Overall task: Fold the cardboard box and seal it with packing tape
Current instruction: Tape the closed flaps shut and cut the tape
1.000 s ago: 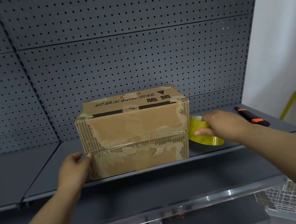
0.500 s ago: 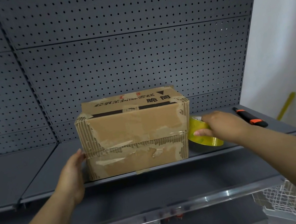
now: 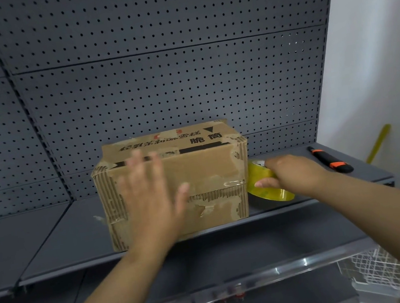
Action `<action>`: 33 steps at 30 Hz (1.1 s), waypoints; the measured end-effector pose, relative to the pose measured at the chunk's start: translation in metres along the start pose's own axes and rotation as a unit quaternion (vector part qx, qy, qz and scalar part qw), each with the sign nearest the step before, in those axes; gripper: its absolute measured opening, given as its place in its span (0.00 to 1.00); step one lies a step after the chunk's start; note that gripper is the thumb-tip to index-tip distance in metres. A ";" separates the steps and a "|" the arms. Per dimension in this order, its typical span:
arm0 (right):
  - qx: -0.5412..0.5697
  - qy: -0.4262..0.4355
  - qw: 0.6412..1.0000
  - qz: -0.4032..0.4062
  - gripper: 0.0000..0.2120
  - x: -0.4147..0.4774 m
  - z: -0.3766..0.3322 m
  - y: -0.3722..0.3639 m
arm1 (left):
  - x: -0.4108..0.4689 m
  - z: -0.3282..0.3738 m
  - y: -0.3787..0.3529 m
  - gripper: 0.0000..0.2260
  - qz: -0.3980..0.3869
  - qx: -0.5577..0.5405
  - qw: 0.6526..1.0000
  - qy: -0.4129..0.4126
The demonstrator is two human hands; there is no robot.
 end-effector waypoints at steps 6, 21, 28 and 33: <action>-0.014 -0.004 1.000 -0.012 0.30 -0.002 0.001 -0.001 | 0.032 0.096 -0.066 0.33 -0.022 0.188 0.956 -0.225; 0.204 0.079 0.972 -0.087 0.19 -0.007 0.021 -0.024 | 0.045 0.094 -0.081 0.31 0.084 0.221 0.940 -0.245; 0.141 0.092 0.979 -0.117 0.16 -0.002 0.032 -0.014 | 0.043 0.093 -0.078 0.30 0.121 0.219 0.933 -0.258; 0.057 0.075 0.990 -0.103 0.20 0.009 0.046 -0.004 | 0.041 0.094 -0.079 0.31 0.131 0.222 0.930 -0.262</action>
Point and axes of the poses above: each hand's wrist, its own x-axis towards the middle knuckle, its own y-axis out of the back of the hand, z = x × y, the point moved 9 cm from there along x, towards the middle knuckle, and after that the axes turned 6 degrees about -z, right-handed, at the moved point
